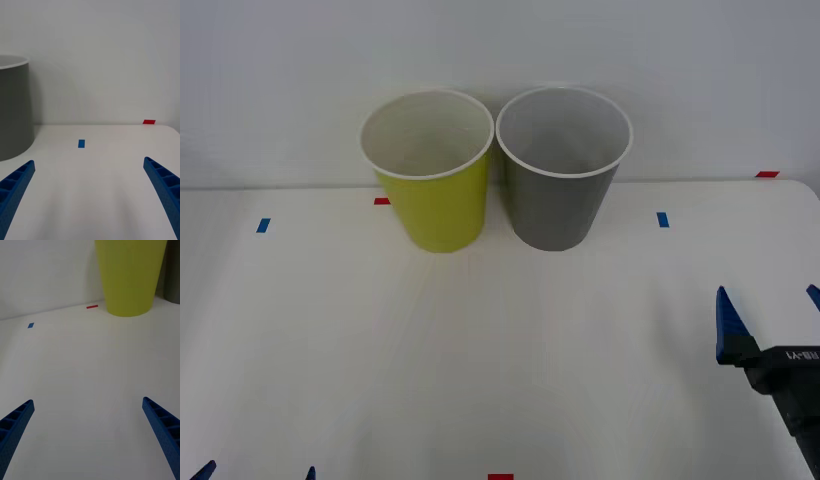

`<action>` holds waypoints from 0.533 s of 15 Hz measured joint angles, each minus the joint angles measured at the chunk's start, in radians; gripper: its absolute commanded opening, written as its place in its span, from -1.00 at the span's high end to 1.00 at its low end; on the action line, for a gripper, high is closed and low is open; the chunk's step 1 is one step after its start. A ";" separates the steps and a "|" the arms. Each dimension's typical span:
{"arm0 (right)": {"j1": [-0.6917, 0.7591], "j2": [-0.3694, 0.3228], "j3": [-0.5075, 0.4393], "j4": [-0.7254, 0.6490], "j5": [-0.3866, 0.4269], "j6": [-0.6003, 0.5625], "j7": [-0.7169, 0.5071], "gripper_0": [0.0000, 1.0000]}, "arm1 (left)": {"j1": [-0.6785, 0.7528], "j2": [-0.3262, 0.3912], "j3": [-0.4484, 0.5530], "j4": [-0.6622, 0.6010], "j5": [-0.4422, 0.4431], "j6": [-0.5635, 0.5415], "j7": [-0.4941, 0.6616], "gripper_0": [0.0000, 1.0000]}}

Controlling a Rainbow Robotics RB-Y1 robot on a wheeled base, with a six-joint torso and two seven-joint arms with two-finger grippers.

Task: Put cans in the gray bin and PET bottles in the light green bin.

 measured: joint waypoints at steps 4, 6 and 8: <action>0.167 0.025 0.042 0.024 0.016 -0.152 0.019 -1.00 | 0.000 0.000 0.000 0.000 0.000 0.000 0.000 -1.00; 0.188 0.058 0.043 0.027 0.062 -0.166 0.025 -1.00 | 0.000 0.000 0.000 0.000 0.000 0.000 0.000 -1.00; 0.210 0.094 0.034 0.043 0.188 -0.210 0.011 -1.00 | 0.000 0.000 0.000 0.000 0.000 0.000 0.000 -1.00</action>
